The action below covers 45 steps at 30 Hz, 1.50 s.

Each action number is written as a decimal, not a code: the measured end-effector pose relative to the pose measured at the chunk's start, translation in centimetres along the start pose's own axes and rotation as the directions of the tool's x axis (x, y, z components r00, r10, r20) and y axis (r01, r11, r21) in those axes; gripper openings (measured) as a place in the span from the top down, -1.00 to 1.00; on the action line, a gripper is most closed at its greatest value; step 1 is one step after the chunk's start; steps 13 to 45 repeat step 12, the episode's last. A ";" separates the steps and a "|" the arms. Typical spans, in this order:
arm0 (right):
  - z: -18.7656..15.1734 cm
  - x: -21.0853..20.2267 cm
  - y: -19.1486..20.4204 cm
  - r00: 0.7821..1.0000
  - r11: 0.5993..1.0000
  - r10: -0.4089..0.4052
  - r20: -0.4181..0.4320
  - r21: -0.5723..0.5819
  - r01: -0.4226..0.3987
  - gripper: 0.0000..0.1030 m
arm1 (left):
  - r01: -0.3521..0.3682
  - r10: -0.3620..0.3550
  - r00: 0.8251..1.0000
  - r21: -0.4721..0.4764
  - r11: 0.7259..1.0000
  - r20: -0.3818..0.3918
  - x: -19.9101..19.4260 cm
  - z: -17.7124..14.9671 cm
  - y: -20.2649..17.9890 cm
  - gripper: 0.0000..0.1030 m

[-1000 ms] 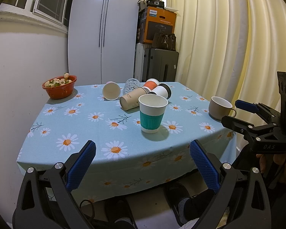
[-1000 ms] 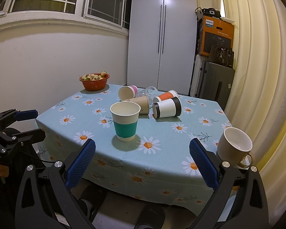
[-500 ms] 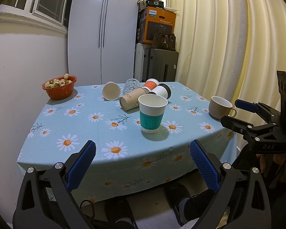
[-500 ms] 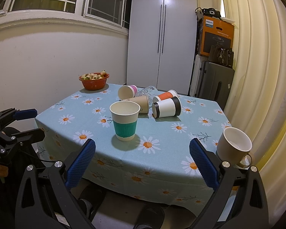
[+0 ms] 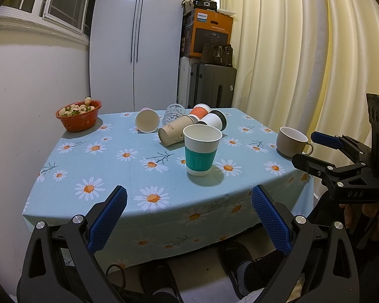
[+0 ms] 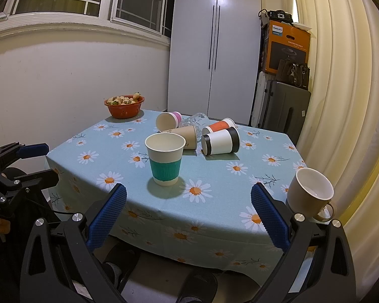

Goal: Flip cup upright

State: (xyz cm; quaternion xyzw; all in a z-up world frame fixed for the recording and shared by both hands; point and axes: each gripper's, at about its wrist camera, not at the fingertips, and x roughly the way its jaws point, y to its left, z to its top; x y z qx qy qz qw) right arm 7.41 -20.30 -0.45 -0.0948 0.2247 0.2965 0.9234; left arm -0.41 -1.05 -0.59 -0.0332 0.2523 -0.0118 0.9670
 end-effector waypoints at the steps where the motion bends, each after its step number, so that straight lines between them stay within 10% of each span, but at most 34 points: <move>1: 0.0 0.0 0.0 1.000 1.000 0.000 0.000 0.000 0.000 -0.90 | 0.000 0.000 1.000 0.000 1.000 0.000 0.0 0.0 0.0 -0.87; 45: 0.0 0.0 0.0 1.000 1.000 0.000 0.000 -0.001 0.000 -0.90 | 0.001 -0.001 1.000 0.001 1.000 0.001 -0.1 -0.1 0.0 -0.87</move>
